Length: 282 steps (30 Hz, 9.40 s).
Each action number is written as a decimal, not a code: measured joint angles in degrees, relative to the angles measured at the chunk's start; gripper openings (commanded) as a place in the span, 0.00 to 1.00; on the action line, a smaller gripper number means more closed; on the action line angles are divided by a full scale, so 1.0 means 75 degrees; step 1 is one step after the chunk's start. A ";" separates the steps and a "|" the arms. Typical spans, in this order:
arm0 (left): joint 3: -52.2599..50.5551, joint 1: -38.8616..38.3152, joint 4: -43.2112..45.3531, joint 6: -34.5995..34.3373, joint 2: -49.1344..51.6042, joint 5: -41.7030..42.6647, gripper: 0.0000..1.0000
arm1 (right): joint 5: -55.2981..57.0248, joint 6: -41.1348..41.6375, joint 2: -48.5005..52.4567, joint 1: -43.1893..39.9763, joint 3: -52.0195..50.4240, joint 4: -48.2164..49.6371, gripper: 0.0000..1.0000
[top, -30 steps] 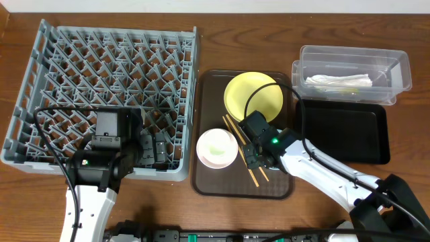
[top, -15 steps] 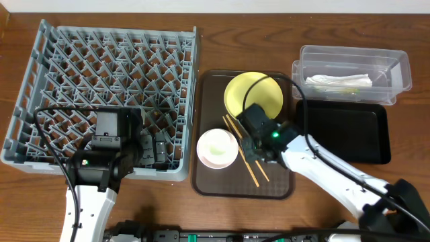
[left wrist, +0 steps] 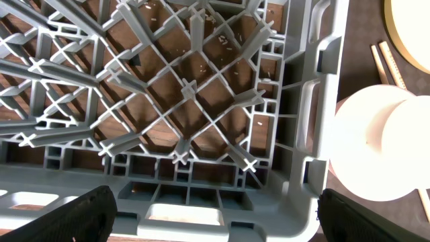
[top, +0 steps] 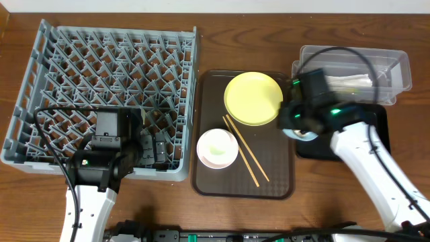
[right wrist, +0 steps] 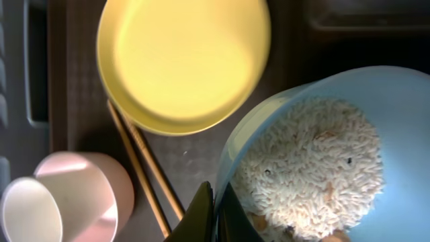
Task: Sort waste into correct bins and load items into the dishwasher
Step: 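Tip the blue bowl over the black tray to pour out the rice, then carry the empty blue bowl back and set it on the yellow plate, then grasp the white cup with the right gripper and lift it, then hand the white cup from the right gripper to the left gripper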
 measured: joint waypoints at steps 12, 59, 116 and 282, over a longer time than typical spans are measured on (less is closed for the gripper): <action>0.0000 0.0000 -0.0029 0.0003 0.0000 0.0000 0.98 | -0.2736 -0.0737 0.0020 -0.3057 -0.0606 0.0417 0.01; 0.0000 0.0000 -0.0047 0.0000 0.0000 0.0000 0.98 | -0.9008 0.1247 0.0245 -0.8291 -0.3153 0.4523 0.01; 0.0000 0.0000 -0.0050 0.0003 0.0000 0.0000 0.98 | -0.9541 0.2547 0.0597 -0.6528 -0.3203 0.6478 0.01; 0.0050 -0.0015 0.7376 -0.0729 0.0507 0.9209 0.82 | -0.9343 0.0833 0.1346 0.0959 0.2320 0.3853 0.01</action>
